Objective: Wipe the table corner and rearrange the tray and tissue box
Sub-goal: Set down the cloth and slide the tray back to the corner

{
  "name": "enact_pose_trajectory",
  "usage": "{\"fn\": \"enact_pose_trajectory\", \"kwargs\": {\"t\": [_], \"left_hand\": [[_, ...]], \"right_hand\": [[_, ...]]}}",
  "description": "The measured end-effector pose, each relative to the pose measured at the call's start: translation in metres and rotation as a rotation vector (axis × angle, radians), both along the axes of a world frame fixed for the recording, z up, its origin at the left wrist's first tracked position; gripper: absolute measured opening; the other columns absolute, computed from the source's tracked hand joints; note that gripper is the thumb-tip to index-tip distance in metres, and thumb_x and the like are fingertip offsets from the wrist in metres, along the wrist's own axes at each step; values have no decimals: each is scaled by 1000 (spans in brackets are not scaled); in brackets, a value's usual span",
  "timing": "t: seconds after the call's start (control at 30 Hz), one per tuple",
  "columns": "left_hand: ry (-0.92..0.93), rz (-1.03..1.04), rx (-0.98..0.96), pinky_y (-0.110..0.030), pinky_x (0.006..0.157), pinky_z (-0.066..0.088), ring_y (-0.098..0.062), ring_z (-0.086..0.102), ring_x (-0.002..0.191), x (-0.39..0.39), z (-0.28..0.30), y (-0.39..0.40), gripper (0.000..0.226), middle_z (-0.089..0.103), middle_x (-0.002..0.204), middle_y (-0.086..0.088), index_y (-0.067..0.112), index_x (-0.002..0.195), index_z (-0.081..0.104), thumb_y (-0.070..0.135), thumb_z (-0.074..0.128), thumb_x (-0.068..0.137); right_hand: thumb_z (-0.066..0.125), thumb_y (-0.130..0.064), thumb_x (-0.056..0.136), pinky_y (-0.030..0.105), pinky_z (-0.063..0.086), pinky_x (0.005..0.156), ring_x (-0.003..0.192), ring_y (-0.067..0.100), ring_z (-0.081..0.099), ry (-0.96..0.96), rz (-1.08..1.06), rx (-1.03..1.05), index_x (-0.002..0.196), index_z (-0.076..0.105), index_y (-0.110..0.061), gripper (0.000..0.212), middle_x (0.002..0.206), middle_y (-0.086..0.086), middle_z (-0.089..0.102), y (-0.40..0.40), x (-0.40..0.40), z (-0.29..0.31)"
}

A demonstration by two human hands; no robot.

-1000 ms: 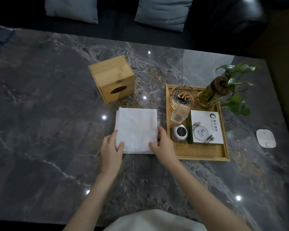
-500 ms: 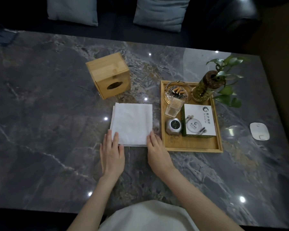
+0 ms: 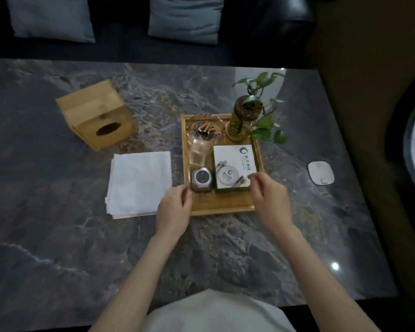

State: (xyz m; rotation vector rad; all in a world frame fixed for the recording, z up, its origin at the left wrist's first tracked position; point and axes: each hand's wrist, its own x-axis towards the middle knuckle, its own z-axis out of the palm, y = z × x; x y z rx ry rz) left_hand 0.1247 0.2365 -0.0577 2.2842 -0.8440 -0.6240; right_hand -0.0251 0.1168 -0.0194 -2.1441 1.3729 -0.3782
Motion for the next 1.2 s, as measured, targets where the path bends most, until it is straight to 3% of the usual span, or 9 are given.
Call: {"fn": "enact_pose_trajectory", "kwargs": {"t": [0.07,0.13,0.2,0.53,0.63,0.8,1.0,1.13,1.2], "left_hand": [[-12,33,-15,-26,87,41,-25,53,108,-13,-12,-1,31,55,118,-13,4,120,52,16,47,92],[-44,45,24,-32,104,34,-28,42,124,-23,-23,0,43,44,134,-17,1,131,42,16,48,91],[-62,63,60,-34,110,27,-31,35,130,-30,-30,0,49,37,140,-21,-2,136,34,15,48,92],[-30,227,61,-38,93,40,-34,51,106,-36,-34,-12,40,51,115,-23,-3,125,50,10,55,88],[-45,239,76,-33,81,40,-34,54,93,-33,-33,-11,30,55,103,-24,-4,111,60,14,58,87],[-88,217,92,-36,79,43,-35,55,88,-32,-32,-11,25,57,98,-24,-7,102,62,13,54,89],[-183,135,254,-43,72,46,-36,57,87,-25,-21,-16,23,60,97,-20,-1,95,58,19,48,91],[-44,195,182,-39,70,43,-29,53,80,-24,-15,-22,16,62,96,-22,-1,95,53,13,45,92],[102,264,134,-38,77,42,-33,55,91,-20,-15,-24,20,61,106,-22,-2,104,53,13,46,92]], "right_hand": [[44,-17,93,36,44,70,88,30,62,-23,-100,8,101,61,-11,19,97,12,69,-11,-19,-11],[44,-14,93,36,44,79,96,29,59,-22,-150,19,108,59,-9,21,105,13,66,-17,-34,-24],[45,-13,93,37,44,84,101,30,56,38,-149,39,111,56,-5,23,109,15,63,-18,-45,-38],[44,-30,94,39,47,76,91,27,57,154,-92,220,101,57,-9,25,101,10,59,-16,-60,-65],[47,-31,93,38,47,71,85,28,59,165,-104,218,93,55,-9,23,96,11,62,-21,-56,-64],[45,-26,94,39,44,67,86,35,59,240,-16,146,82,45,-9,20,93,16,62,-26,-53,-60],[40,-24,95,40,43,68,87,36,60,305,91,72,91,49,-5,22,97,17,62,-30,-52,-53],[42,-25,94,39,42,66,83,37,60,276,65,90,86,47,-8,20,91,17,64,-32,-54,-52],[46,-24,93,39,45,69,83,34,61,186,-7,199,87,50,-8,17,90,15,65,-32,-55,-52]]}}
